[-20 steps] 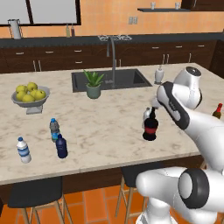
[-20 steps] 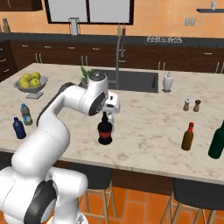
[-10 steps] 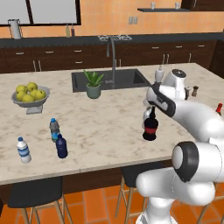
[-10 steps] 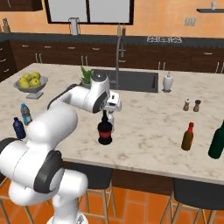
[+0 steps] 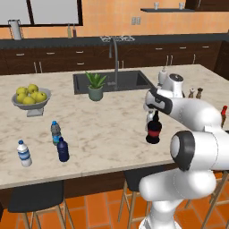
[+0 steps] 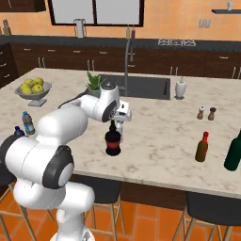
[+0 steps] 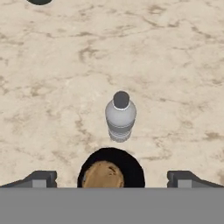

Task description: Move the plastic bottles in the middle to the plastics group, and the glass bottles in the middle to the glass group.

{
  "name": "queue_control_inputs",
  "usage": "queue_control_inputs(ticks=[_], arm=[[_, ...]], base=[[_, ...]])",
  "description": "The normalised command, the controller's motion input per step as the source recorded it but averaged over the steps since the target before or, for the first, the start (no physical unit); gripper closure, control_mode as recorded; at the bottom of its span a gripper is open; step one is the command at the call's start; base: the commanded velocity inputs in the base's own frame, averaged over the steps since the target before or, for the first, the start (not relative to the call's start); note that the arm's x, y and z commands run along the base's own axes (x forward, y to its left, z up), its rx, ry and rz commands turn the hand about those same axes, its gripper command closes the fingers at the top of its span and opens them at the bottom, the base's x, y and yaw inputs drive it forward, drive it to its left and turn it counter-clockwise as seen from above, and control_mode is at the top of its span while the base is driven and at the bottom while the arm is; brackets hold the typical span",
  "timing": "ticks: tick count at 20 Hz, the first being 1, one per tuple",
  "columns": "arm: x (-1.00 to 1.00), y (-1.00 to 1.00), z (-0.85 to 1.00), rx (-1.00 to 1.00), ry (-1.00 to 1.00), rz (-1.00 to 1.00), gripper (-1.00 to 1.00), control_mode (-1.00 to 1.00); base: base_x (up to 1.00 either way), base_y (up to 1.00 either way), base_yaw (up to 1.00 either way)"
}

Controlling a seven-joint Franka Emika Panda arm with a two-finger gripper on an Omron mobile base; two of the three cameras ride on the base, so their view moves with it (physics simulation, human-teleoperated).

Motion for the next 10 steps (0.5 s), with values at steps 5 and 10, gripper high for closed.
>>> queue_control_inputs(ticks=[5, 10], arm=[[0.07, 0.0, -0.23, 0.0, 0.0, 0.0, -1.0, -1.0], [0.05, 0.0, -0.14, 0.0, 0.0, 0.0, -1.0, -1.0]], base=[[0.0, 0.0, 0.0], [0.0, 0.0, 0.0]])
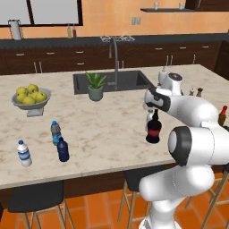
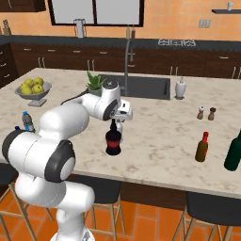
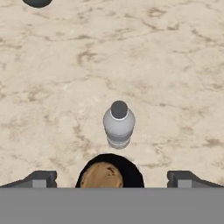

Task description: Move the plastic bottles in the middle to the plastics group, and the glass bottles in the middle to the glass group.

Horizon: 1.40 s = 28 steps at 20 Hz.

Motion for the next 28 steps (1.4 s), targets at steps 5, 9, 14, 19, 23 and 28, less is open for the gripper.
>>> queue_control_inputs(ticks=[5, 9, 14, 19, 23, 28], arm=[[-0.18, 0.0, -0.37, 0.0, -0.01, 0.0, 1.0, -1.0], [-0.29, 0.0, -0.32, 0.0, -0.18, 0.0, 1.0, -1.0], [-0.22, 0.04, -0.14, 0.0, -0.27, 0.02, 1.0, -1.0], [-0.21, 0.0, 0.11, 0.0, -0.23, 0.04, 1.0, -1.0], [-0.38, -0.05, 0.52, 0.0, 0.0, 0.0, 1.0, -1.0], [-0.33, -0.12, 0.61, 0.0, 0.11, 0.0, 1.0, -1.0]], base=[[0.0, 0.0, 0.0], [0.0, 0.0, 0.0], [0.0, 0.0, 0.0], [0.0, 0.0, 0.0], [0.0, 0.0, 0.0], [0.0, 0.0, 0.0]])
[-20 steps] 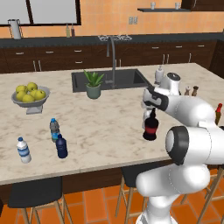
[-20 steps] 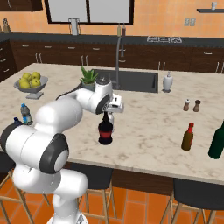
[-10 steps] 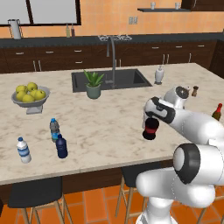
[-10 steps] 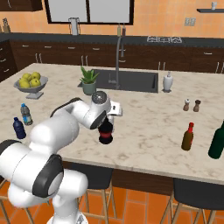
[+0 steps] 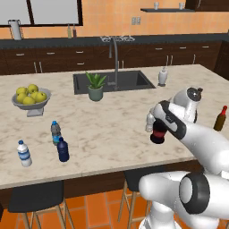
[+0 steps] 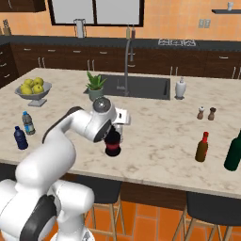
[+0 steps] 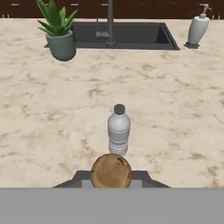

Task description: Move the plastic bottles in the middle to the plastics group, and the glass bottles in the middle to the glass group.

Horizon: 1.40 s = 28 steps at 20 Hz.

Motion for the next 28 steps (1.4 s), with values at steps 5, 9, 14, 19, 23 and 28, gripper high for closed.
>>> queue_control_inputs(ticks=[5, 9, 14, 19, 23, 28], arm=[[-0.41, -0.37, 0.38, 0.0, 0.09, 0.0, 1.0, -1.0], [-0.56, -0.81, 0.18, 0.0, 0.0, 0.05, 1.0, -1.0], [-0.4, -0.95, 0.16, 0.0, 0.0, 0.05, 1.0, -1.0], [-0.06, -0.96, 0.07, 0.0, 0.07, 0.01, 1.0, -1.0], [0.11, -0.91, 0.08, 0.0, 0.12, 0.0, 1.0, -1.0], [0.11, -0.82, 0.06, 0.0, 0.02, 0.0, 1.0, -1.0]], base=[[0.0, 0.0, 0.0], [0.0, 0.0, 0.0], [0.0, 0.0, 0.0], [0.0, 0.0, 0.0], [0.0, 0.0, 0.0], [0.0, 0.0, 0.0]])
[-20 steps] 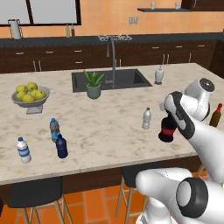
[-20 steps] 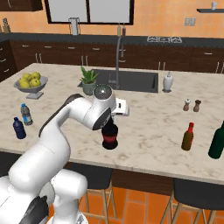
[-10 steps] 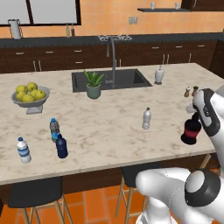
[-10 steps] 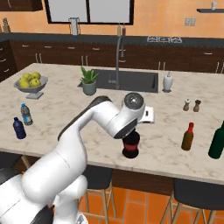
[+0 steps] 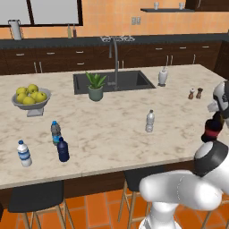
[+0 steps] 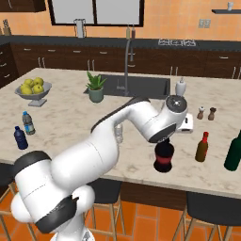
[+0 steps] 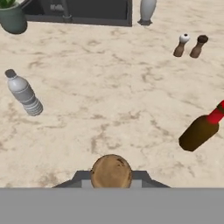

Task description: Move the plastic bottles in the middle to the plastics group, and the glass bottles in the middle to the glass group.

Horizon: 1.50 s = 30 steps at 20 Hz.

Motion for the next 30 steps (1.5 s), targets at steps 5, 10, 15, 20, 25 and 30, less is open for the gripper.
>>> queue_control_inputs(ticks=[5, 10, 15, 20, 25, 30], arm=[[0.08, -0.67, -0.07, 0.0, -0.02, 0.0, 1.0, -1.0], [0.32, -0.52, -0.03, 0.0, 0.0, 0.0, 1.0, -1.0], [0.25, -0.45, -0.03, 0.0, 0.0, 0.0, 1.0, -1.0], [0.25, -0.16, -0.23, 0.0, 0.0, 0.0, 1.0, -1.0], [0.34, -0.07, -0.24, -0.01, 0.0, 0.0, 1.0, -1.0], [0.17, -0.11, -0.34, 0.0, 0.0, 0.0, 1.0, -1.0]], base=[[0.0, 0.0, 0.0], [0.0, 0.0, 0.0], [0.0, 0.0, 0.0], [0.0, 0.0, 0.0], [0.0, 0.0, 0.0], [0.0, 0.0, 0.0]])
